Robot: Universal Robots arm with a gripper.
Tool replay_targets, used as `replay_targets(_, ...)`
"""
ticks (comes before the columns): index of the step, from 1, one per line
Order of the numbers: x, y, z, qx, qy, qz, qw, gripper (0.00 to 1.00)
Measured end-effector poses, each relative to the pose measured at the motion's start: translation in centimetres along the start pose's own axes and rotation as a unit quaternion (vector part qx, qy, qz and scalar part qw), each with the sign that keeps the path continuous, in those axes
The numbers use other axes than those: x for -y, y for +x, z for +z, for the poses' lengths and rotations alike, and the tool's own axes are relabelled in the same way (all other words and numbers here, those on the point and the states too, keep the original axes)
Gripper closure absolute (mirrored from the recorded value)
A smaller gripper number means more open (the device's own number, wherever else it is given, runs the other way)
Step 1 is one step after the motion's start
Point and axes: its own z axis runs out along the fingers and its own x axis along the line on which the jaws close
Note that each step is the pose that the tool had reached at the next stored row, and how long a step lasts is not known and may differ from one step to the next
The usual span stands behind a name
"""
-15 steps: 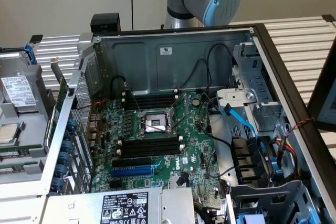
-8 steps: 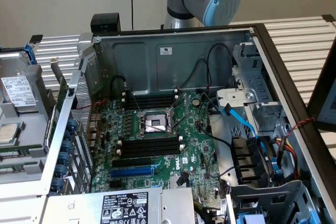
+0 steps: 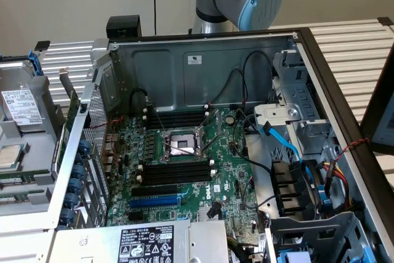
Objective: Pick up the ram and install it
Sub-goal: 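Pick up the ram and move it above insertion slot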
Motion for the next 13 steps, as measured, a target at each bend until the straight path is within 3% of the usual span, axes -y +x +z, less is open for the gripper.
replay_targets(4,0.0,0.0,0.03,-0.0007,0.0014,-0.036,0.9993,0.9)
replay_targets(7,0.0,0.0,0.05,-0.0012,0.0025,-0.063,0.998,0.9)
replay_targets(13,0.0,0.0,0.08,-0.0021,0.0057,-0.118,0.993,0.9)
